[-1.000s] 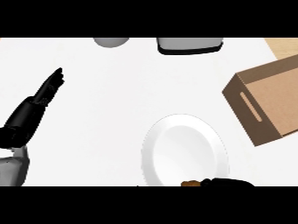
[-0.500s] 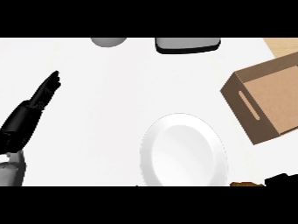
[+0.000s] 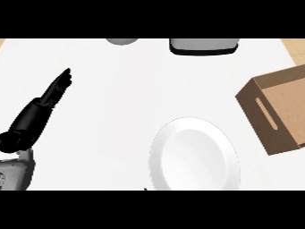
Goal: Pick the croissant from the plate and place it in the cardboard box
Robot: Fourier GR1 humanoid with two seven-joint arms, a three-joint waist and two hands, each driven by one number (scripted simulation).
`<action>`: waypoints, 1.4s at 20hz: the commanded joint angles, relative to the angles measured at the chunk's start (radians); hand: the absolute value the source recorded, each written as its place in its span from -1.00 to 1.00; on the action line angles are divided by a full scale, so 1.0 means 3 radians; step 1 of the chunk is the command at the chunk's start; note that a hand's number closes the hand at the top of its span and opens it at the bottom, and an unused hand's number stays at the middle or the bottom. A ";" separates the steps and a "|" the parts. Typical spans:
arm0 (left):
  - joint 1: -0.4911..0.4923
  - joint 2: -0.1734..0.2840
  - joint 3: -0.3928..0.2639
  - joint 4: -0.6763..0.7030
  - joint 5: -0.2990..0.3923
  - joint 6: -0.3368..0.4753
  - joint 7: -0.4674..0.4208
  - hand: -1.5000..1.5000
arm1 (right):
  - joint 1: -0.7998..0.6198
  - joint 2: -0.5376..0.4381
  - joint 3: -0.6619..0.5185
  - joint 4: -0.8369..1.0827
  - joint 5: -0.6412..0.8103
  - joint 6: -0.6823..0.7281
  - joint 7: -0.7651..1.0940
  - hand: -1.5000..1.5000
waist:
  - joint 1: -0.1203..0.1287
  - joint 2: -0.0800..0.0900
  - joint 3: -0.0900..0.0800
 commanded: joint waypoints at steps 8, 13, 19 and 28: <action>-0.0245 -0.0132 -0.0190 0.0177 -0.0131 -0.0009 -0.0084 0.00 | -0.1169 -0.0335 0.0349 0.1479 0.0752 0.0384 -0.0082 1.00 | 0.0274 0.0060 0.0004; -0.0217 -0.0093 -0.0138 0.0060 -0.0039 -0.0082 -0.0036 0.00 | -0.1516 -0.0320 0.0799 0.1891 0.1310 0.0468 -0.0171 1.00 | 0.0349 0.0061 0.0005; -0.0299 -0.0129 -0.0202 0.0157 -0.0114 -0.0069 -0.0070 0.00 | -0.2067 -0.0062 0.1255 0.2554 0.2013 0.0356 -0.0233 1.00 | 0.0398 0.0079 0.0007; -0.0398 -0.0155 -0.0164 0.0139 -0.0027 -0.0101 0.0096 0.00 | -0.2222 0.0026 0.1507 0.2882 0.1799 0.0629 -0.1202 -1.00 | 0.0350 0.0070 0.0017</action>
